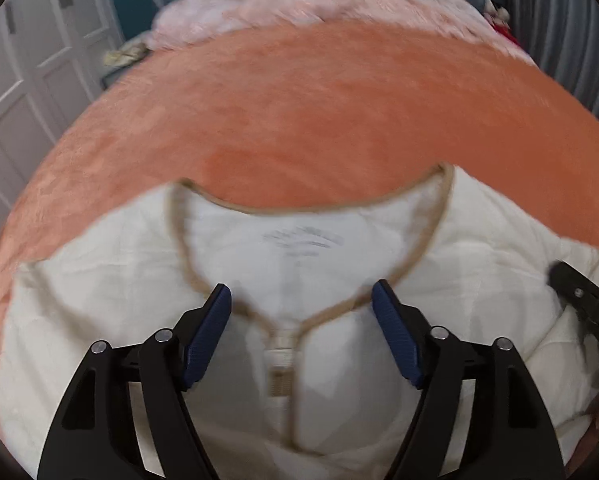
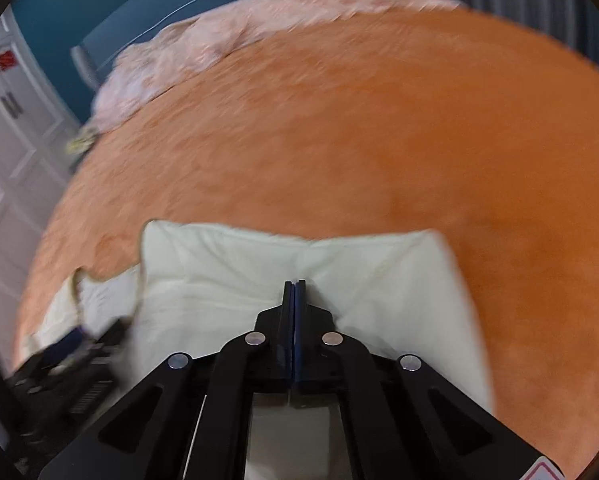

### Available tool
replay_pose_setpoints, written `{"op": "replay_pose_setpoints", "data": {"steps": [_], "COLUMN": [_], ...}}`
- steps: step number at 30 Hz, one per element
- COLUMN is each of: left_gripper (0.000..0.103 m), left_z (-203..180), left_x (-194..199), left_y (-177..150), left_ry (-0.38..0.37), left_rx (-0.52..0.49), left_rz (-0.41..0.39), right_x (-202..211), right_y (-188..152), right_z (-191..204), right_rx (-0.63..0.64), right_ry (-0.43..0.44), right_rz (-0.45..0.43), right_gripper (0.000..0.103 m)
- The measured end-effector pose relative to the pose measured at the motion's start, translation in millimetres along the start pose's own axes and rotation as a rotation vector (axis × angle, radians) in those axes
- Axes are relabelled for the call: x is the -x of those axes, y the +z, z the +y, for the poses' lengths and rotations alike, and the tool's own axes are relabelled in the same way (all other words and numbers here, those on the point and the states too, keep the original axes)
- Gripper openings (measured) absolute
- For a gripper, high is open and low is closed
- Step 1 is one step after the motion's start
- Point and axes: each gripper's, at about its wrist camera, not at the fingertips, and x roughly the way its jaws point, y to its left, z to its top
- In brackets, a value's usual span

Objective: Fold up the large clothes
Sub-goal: 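Grasp the collar beside the zipper with the right gripper and straighten it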

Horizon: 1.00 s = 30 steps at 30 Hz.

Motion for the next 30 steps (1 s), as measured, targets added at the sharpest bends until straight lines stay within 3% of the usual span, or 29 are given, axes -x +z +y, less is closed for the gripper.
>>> {"op": "replay_pose_setpoints", "data": {"steps": [2,4,8,13,17,30], "left_gripper": [0.069,0.069,0.068,0.069,0.071,0.077], "left_z": [23.8,47.2,91.7,98.4,94.2,85.4], "left_x": [16.7,23.7,8.5,-15.5,-22.0,-31.0], "left_y": [0.8,2.5,5.2,-8.6,-15.8,-20.1], "left_ry": [-0.029,-0.011,0.029,0.066,0.092,0.144], "left_rx": [0.034,0.040,0.079,0.060,0.048,0.033], "left_rz": [-0.035,-0.041,0.017,0.042,0.006,-0.037], "right_x": [23.2,36.8,18.0,-32.0,-37.4,-43.1], "right_y": [2.8,4.8,-2.8,-29.8,-35.9,-45.5], "right_z": [15.0,43.6,111.1,141.6,129.4,142.5], "right_rx": [0.051,0.132,0.274,0.357,0.334,0.381], "right_ry": [0.024,0.112,0.241,0.164,0.171,0.098], "right_rz": [-0.057,-0.057,0.065,0.156,0.131,0.061], "right_gripper": [0.012,0.012,0.010,0.009,0.002,0.002]}}
